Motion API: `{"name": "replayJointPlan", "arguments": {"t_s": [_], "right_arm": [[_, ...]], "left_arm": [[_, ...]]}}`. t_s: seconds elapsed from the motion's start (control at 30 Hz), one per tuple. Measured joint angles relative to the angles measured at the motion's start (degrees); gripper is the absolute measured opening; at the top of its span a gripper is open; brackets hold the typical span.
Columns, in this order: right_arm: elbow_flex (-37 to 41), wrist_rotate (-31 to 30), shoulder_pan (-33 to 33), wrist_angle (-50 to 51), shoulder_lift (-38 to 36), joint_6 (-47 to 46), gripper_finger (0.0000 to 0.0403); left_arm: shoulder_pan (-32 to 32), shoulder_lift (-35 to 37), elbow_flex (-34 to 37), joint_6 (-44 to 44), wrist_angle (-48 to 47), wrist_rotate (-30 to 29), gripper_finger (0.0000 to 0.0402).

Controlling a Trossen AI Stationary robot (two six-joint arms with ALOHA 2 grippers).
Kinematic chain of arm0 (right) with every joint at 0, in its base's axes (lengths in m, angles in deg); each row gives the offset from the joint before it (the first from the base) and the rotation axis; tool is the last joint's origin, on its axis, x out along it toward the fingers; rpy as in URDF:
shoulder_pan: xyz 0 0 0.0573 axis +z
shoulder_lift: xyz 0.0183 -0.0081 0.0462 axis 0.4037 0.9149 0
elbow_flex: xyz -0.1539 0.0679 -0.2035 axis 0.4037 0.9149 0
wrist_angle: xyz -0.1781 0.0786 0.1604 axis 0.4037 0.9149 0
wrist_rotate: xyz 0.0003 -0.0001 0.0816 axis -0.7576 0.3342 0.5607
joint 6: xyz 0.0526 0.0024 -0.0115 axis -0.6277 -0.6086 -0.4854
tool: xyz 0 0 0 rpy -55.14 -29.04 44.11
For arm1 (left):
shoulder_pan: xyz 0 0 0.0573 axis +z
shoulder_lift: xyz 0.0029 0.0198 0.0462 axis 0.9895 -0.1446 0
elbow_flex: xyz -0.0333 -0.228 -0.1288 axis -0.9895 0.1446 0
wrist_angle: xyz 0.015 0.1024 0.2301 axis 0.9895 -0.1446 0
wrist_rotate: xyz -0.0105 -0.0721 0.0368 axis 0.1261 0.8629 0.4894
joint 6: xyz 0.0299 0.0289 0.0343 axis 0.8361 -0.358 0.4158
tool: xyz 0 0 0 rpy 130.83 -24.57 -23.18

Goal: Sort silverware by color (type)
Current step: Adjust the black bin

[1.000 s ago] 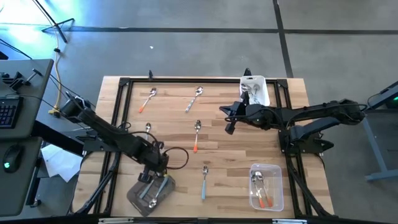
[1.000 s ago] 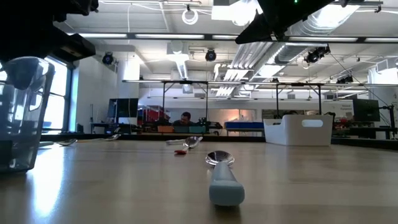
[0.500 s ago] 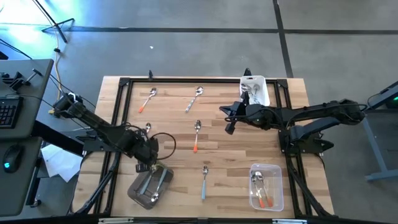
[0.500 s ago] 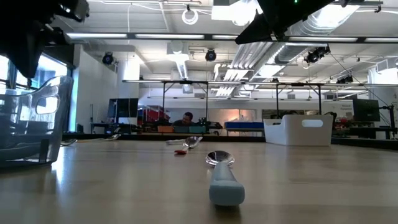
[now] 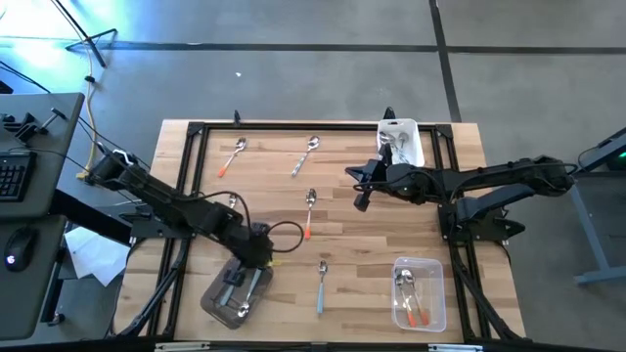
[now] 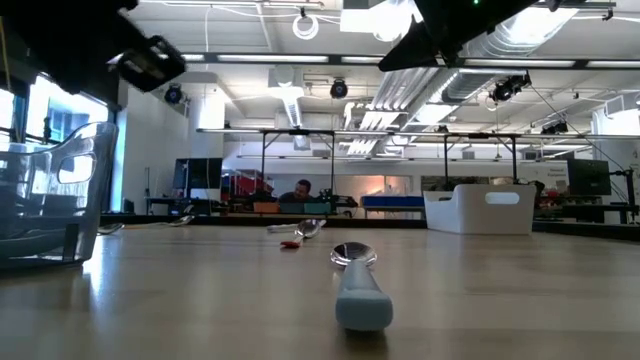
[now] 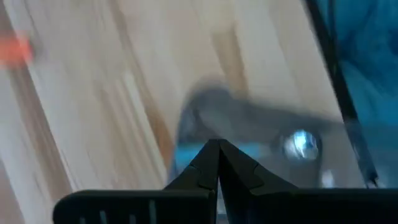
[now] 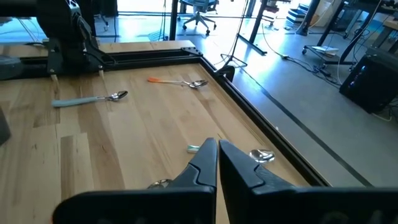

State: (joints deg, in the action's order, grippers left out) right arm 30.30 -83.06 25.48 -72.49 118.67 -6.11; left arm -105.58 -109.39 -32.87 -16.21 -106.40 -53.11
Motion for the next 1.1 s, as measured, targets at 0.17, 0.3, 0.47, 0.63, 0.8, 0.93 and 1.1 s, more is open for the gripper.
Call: {"name": "replayJointPlan", "arguments": {"t_s": [0.17, 0.3, 0.47, 0.63, 0.8, 0.93, 1.1], "right_arm": [[0.00, 0.00, -0.01, 0.53, 0.01, 0.04, 0.0000], [0.00, 0.00, 0.00, 0.52, 0.00, 0.09, 0.0000], [0.00, -0.01, 0.00, 0.13, 0.02, 0.04, 0.0000], [0.00, 0.00, -0.02, 0.15, 0.00, -0.86, 0.0000], [0.00, -0.01, 0.00, 0.82, 0.02, -1.03, 0.0000], [0.00, -0.02, 0.00, 1.18, 0.00, -1.03, 0.0000], [0.00, 0.00, 0.00, 1.46, 0.01, -1.03, 0.0000]], "left_arm": [[-4.19, 2.40, 0.02, -6.82, -13.63, 1.96, 0.0000], [-8.67, 1.38, 0.03, -9.37, -9.83, 5.52, 0.0000], [-8.55, -3.33, 0.00, -9.29, 1.56, -2.03, 0.0000], [-4.82, -9.05, 0.00, -8.48, 5.63, -5.08, 0.0000], [-1.70, -11.40, 0.04, -8.45, 9.52, -3.89, 0.0000], [0.50, -10.61, 0.04, -10.07, 12.53, -3.41, 0.0000], [3.51, -8.98, 0.04, -13.03, 12.71, -6.06, 0.0000]]}}
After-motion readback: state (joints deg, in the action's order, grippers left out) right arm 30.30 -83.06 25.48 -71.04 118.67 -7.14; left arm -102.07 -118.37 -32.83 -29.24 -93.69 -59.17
